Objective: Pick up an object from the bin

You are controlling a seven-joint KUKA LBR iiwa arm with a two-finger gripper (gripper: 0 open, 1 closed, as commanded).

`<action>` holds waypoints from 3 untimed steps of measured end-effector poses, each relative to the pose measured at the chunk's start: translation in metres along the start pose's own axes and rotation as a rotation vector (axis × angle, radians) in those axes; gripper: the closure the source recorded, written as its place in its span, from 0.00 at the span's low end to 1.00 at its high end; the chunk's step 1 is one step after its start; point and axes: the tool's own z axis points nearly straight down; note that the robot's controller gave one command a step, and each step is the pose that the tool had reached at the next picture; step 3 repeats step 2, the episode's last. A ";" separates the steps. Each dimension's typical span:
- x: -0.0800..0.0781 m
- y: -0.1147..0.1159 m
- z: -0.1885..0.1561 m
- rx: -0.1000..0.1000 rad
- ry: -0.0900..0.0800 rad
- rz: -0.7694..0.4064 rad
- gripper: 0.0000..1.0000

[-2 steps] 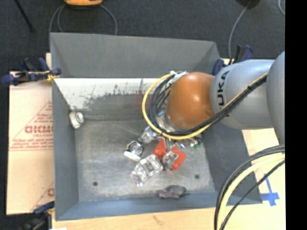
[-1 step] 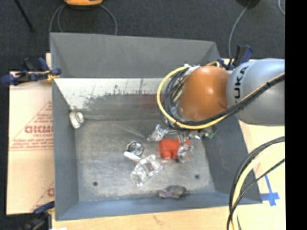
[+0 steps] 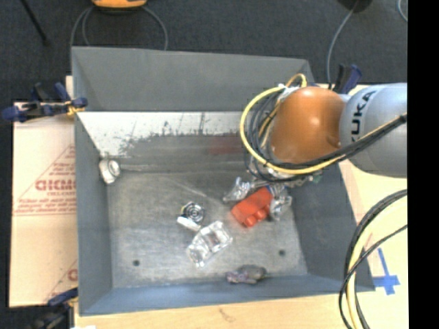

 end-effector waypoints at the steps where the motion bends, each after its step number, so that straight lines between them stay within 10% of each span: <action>1: -0.001 -0.001 -0.001 0.000 -0.003 0.004 1.00; 2: -0.028 -0.009 -0.179 -0.001 0.006 -0.029 1.00; 3: -0.028 -0.009 -0.179 -0.001 0.006 -0.029 1.00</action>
Offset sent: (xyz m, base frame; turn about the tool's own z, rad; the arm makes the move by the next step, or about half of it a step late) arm 0.0000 0.0000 0.0000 0.0000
